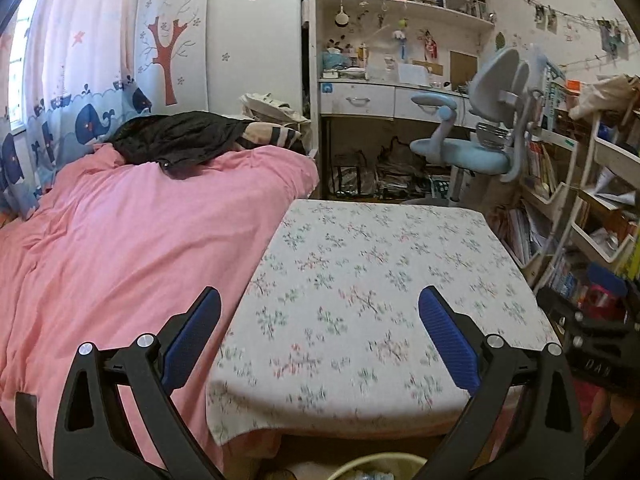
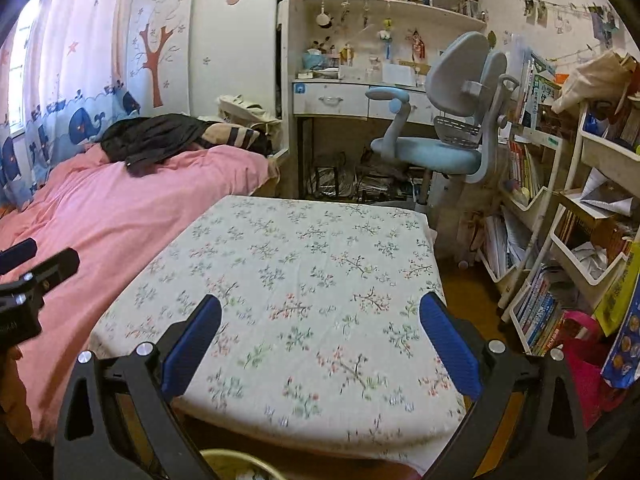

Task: Collect trash

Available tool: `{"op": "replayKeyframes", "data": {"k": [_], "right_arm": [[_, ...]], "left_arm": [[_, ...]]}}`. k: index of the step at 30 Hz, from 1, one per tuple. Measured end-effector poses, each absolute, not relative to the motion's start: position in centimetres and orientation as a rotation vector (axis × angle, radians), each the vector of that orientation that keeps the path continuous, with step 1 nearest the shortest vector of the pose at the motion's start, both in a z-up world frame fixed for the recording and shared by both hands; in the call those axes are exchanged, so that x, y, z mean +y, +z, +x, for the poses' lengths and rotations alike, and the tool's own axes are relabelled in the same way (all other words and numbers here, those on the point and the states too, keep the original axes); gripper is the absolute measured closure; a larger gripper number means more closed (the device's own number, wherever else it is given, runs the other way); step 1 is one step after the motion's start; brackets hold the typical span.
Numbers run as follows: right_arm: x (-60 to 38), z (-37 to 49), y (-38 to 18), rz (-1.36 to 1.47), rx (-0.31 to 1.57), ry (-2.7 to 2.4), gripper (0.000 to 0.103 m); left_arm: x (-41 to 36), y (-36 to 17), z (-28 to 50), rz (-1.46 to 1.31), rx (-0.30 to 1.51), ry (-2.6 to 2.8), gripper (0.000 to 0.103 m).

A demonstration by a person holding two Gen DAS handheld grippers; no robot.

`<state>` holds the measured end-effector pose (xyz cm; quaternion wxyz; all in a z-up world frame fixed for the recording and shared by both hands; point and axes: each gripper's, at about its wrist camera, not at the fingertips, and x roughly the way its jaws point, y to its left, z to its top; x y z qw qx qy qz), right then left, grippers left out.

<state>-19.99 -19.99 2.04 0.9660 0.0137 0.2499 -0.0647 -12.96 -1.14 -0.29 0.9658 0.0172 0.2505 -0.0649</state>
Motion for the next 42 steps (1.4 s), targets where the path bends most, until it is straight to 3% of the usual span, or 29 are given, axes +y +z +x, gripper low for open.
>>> {"op": "replayKeyframes", "data": {"k": [17,42], "right_arm": [[-20.8,-15.9,3.1,0.066,0.403,-0.200,0.008],[-22.1,-15.0,3.0,0.093,0.436,-0.204,0.008]], "left_arm": [[-5.1,-0.5,-5.5,0.082,0.489,-0.155,0.007],[-5.3,-0.8,-5.2,0.054,0.489,-0.189,0.007]]}}
